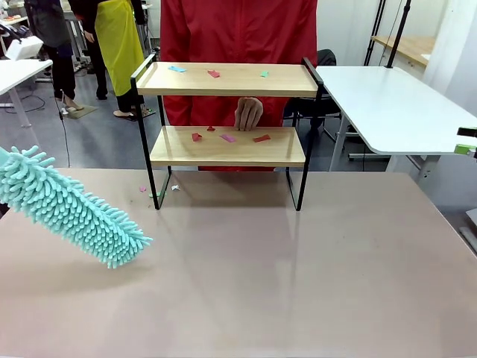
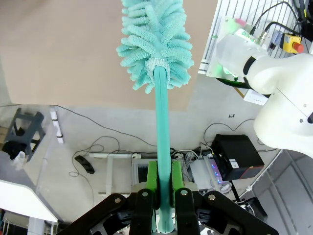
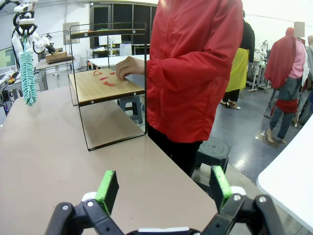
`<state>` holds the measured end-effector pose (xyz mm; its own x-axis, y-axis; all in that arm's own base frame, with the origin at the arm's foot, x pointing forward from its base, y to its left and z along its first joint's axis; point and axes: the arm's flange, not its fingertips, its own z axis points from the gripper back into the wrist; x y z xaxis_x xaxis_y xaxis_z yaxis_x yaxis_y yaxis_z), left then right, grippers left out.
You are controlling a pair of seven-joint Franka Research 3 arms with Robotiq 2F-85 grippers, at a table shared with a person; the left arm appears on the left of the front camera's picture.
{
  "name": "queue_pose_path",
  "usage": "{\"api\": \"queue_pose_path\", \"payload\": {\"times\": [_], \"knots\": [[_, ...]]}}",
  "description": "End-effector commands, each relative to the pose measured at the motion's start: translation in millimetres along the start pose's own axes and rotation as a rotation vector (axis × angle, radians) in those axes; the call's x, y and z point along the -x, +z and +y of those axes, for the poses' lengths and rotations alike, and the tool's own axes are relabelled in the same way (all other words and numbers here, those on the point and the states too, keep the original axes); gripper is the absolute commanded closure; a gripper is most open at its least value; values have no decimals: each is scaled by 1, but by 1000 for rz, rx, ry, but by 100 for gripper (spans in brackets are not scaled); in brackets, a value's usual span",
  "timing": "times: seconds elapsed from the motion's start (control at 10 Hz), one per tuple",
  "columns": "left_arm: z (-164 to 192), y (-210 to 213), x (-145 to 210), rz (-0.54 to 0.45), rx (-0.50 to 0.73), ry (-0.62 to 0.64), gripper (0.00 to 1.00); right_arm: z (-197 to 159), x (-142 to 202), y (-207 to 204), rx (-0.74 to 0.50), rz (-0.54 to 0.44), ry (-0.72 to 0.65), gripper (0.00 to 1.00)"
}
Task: Clean the shelf.
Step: Clean the specific section of the Shelf indicated by the human with the Duster.
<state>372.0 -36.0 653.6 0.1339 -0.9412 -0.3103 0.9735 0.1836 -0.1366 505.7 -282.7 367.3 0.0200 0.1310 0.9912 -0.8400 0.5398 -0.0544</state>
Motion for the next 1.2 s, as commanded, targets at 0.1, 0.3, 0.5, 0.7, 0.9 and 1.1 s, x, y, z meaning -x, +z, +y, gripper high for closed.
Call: {"api": "queue_pose_path", "payload": {"times": [0.1, 0.3, 0.5, 0.7, 0.9, 1.1], "knots": [[-2, 1, 1, 2, -3, 12, 86, 2, -7, -2, 11, 27, -11, 0], [-2, 1, 1, 2, -3, 12, 86, 2, -7, -2, 11, 27, -11, 0], [-2, 1, 1, 2, -3, 12, 86, 2, -7, -2, 11, 27, -11, 0], [-2, 1, 1, 2, -3, 12, 86, 2, -7, -2, 11, 27, -11, 0], [0, 0, 0, 0, 0, 0, 86, 2, -7, -2, 11, 27, -11, 0], [-38, 7, 54, -162, 4, -55, 86, 2, -7, -2, 11, 27, -11, 0]]}}
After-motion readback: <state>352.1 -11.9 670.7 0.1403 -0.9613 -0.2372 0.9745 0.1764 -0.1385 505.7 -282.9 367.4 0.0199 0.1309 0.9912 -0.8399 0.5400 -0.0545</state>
